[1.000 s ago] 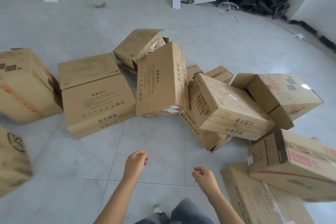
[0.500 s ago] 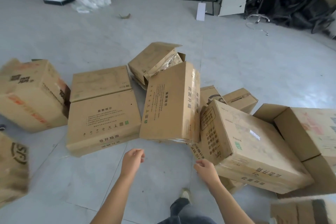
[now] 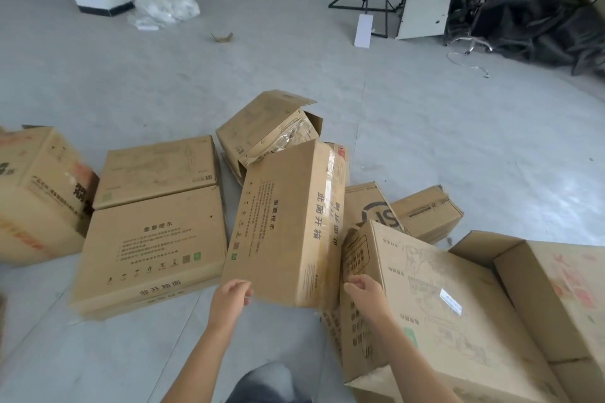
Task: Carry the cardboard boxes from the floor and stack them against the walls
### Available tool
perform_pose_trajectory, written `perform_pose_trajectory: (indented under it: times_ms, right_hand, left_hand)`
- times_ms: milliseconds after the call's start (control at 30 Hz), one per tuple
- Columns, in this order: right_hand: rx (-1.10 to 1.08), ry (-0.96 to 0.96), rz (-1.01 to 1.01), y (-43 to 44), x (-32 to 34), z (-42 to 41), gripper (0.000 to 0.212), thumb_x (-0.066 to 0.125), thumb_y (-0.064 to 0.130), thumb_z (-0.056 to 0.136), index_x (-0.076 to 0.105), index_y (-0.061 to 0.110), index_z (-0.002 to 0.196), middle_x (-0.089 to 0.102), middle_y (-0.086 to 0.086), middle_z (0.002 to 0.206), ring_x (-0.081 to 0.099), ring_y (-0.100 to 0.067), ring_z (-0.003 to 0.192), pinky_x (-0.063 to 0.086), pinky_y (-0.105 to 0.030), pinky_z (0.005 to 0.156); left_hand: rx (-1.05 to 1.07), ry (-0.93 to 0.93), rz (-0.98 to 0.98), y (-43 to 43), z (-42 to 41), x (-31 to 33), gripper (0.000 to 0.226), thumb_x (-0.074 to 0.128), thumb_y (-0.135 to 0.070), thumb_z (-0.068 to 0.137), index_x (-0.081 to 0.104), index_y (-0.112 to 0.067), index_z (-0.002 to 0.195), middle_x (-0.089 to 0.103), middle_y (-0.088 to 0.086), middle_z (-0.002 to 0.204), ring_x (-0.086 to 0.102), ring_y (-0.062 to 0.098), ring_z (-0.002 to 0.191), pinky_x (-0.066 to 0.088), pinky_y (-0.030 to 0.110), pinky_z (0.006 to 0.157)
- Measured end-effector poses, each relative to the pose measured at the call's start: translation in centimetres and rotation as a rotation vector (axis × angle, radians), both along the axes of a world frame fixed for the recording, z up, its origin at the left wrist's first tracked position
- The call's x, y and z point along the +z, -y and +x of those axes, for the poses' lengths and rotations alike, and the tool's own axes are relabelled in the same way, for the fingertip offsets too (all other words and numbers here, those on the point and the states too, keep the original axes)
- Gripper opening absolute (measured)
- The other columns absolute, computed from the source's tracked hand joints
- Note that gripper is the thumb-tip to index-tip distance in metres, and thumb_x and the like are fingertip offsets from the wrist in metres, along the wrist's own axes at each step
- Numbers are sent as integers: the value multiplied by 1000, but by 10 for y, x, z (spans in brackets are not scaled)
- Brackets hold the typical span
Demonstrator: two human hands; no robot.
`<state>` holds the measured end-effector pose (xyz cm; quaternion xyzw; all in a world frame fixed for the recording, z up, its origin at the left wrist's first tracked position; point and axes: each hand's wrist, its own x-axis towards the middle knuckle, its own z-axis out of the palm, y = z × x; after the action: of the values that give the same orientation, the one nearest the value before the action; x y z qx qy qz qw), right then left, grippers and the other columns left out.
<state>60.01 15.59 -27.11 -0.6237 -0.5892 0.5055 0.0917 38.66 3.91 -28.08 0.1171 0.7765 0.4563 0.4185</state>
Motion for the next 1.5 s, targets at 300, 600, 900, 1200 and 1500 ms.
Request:
perform_pose_trajectory:
  times_ms: [300, 600, 900, 1200, 1500]
  right_hand:
    - [55, -13, 35, -102, 10, -52, 37, 50, 20, 93, 50, 9, 129, 56, -3, 112, 50, -15, 98, 41, -28, 84]
    - [168, 7, 53, -199, 14, -83, 39, 49, 17, 93, 47, 10, 131, 55, -9, 127, 48, -15, 93, 41, -28, 82]
    - [370, 112, 24, -267, -4, -99, 39, 49, 19, 92, 48, 13, 130, 53, -1, 99, 52, -12, 76, 39, -25, 60]
    - [461, 140, 89, -313, -28, -130, 40, 48, 18, 91, 46, 11, 131, 53, -2, 95, 51, -18, 78, 41, -30, 70]
    - [521, 228, 148, -364, -89, -152, 45, 51, 18, 89, 44, 11, 133, 57, -12, 118, 56, -29, 98, 39, -27, 67]
  left_hand:
    - [45, 12, -48, -71, -42, 2, 17, 50, -11, 93, 59, -12, 78, 61, 9, 79, 55, 21, 73, 38, 31, 71]
    - [179, 55, -108, -130, -54, -3, 16, 48, -6, 92, 56, -10, 78, 56, 8, 71, 48, 18, 62, 35, 27, 58]
    - [349, 161, -229, -150, -12, -35, 22, 42, 0, 90, 42, -9, 70, 40, 5, 61, 34, 15, 52, 23, 22, 48]
    - [492, 264, -300, -142, 7, -83, 22, 44, -4, 91, 45, -10, 70, 40, 5, 62, 33, 17, 56, 25, 24, 54]
    - [776, 482, -311, -146, 8, -148, 15, 51, -13, 95, 48, 0, 101, 50, 13, 87, 47, 25, 74, 42, 35, 70]
